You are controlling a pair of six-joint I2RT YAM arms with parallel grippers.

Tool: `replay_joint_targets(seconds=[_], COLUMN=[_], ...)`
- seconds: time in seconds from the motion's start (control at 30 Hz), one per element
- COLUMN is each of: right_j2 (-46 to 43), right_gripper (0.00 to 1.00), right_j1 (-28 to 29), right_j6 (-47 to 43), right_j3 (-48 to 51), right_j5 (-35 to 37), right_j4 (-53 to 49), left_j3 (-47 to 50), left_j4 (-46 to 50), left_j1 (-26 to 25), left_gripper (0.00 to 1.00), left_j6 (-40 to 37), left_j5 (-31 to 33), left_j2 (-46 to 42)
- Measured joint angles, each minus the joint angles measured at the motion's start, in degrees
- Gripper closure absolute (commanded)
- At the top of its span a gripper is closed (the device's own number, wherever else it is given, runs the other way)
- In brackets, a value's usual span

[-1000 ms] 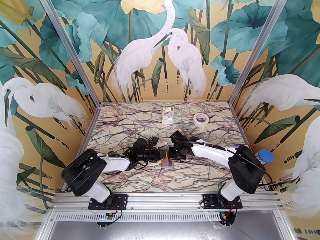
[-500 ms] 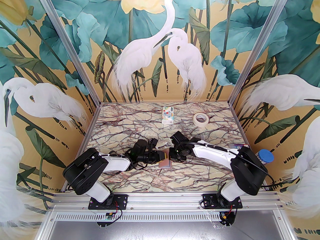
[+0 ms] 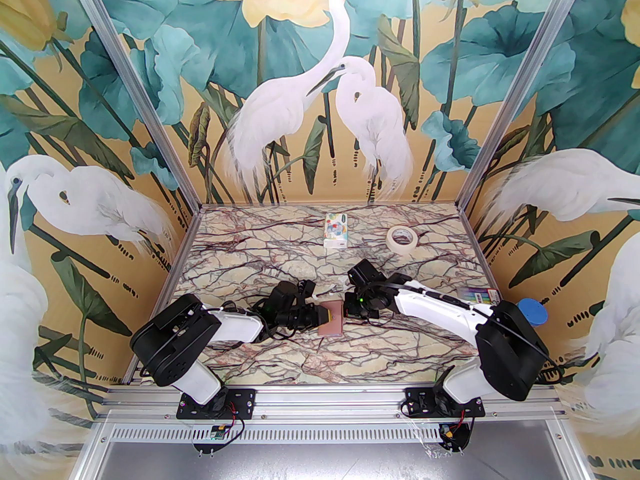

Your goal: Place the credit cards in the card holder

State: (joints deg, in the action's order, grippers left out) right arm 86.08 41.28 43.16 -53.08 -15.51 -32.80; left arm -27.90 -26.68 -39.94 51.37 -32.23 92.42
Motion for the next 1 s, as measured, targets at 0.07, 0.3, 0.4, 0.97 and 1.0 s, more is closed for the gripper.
replay_joint_targets(seconds=[0.07,0.3,0.4,0.97,1.0], right_j2=[0.09,2.71,4.50,9.60,9.62], right_gripper=[1.00,1.00,1.00,1.00,1.00], right_j1=[0.00,0.00,0.00,0.00,0.00], right_j6=[-0.22,-0.90,-1.01,-1.05,-1.05], right_j3=[0.00,0.00,0.00,-0.07,-0.07], right_j5=[-0.74,-3.32,-4.28,-6.84,-6.84], right_j4=[0.59,3.08,3.96,6.54,6.54], left_j3=[-0.13,-0.76,-0.79,-3.13,-3.30], left_j4=[0.26,0.96,1.25,11.15,11.82], left_j1=[0.00,-0.35,-0.37,-0.59,-0.59], left_gripper=[0.81,0.83,0.83,0.85,0.87], left_j6=[-0.02,-0.17,-0.20,-3.02,-3.21], left_j5=[0.20,0.61,0.68,4.11,4.37], left_j2=[0.35,1.09,1.09,-3.13,-3.13])
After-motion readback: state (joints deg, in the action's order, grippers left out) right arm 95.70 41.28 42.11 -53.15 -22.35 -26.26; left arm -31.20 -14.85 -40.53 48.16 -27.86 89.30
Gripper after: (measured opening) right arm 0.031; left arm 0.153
